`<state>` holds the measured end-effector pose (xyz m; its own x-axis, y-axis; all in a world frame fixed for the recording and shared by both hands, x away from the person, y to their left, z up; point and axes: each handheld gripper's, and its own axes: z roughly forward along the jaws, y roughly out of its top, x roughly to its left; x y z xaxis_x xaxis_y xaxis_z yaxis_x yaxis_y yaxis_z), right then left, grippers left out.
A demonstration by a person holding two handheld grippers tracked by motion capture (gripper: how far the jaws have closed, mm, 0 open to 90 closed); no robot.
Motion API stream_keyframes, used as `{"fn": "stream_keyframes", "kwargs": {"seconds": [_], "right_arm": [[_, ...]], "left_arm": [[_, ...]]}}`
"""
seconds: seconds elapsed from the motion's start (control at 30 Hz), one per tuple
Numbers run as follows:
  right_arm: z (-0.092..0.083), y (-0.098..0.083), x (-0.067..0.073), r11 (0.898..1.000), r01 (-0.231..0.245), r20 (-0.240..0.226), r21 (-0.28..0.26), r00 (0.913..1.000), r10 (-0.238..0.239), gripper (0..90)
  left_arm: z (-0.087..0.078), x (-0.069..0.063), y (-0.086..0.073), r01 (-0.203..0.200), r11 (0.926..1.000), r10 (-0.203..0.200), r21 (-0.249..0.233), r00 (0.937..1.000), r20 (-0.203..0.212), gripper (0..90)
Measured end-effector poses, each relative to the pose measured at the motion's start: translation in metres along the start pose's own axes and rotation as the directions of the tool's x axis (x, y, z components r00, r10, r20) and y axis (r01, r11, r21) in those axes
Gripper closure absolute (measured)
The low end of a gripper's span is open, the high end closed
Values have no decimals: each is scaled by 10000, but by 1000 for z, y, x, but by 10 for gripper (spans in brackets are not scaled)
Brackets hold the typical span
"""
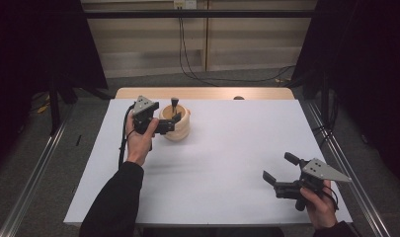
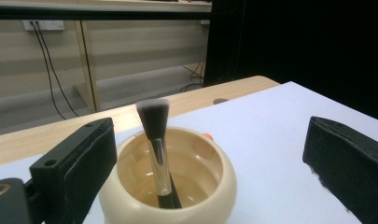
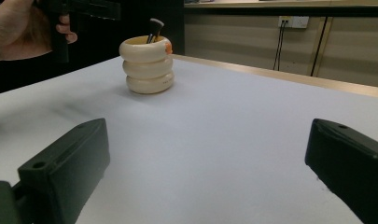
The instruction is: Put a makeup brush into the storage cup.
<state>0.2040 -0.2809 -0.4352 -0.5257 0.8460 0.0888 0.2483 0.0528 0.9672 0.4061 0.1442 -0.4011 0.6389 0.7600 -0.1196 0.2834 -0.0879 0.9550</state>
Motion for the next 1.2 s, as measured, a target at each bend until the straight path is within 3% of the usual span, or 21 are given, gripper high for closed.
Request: {"fn": "stream_keyframes", "kwargs": {"seconds": [0.17, 0.4, 0.47, 0.6, 0.77, 0.87, 1.0, 1.2], "right_arm": [[1, 0, 1, 10000, 73, 132, 6, 9999, -73, 0], [1, 0, 0, 10000, 57, 124, 17, 9999, -57, 0], [1, 0, 0, 10000, 14, 116, 17, 9999, -14, 0], [1, 0, 0, 10000, 37, 114, 18, 9999, -37, 0], [1, 0, 0, 10000, 63, 112, 48, 9999, -63, 0], [1, 0, 1, 10000, 64, 95, 50, 9999, -64, 0], [1, 0, -1, 10000, 57, 151, 74, 9999, -58, 0], [1, 0, 0, 9999, 94, 163, 54, 9998, -95, 0]], "left_arm": [[-11, -7, -3, -157, 9999, 158, -28, 9998, 129, 29], [-26, -13, -2, -18, 9999, 23, -157, 9995, 326, 24], [-32, -13, -4, -111, 9997, 112, -213, 9999, 73, 29], [-44, -16, -8, -138, 9998, 139, -114, 9998, 143, 28], [-58, -13, -11, 250, 9996, -250, -95, 9997, 40, 27], [-68, -15, -16, 384, 9989, -378, -253, 9989, 268, 26], [-81, -19, -25, 252, 9989, -251, -401, 9997, 15, 26], [-96, -25, -34, 344, 9977, -339, -587, 9994, 100, 21]]}}
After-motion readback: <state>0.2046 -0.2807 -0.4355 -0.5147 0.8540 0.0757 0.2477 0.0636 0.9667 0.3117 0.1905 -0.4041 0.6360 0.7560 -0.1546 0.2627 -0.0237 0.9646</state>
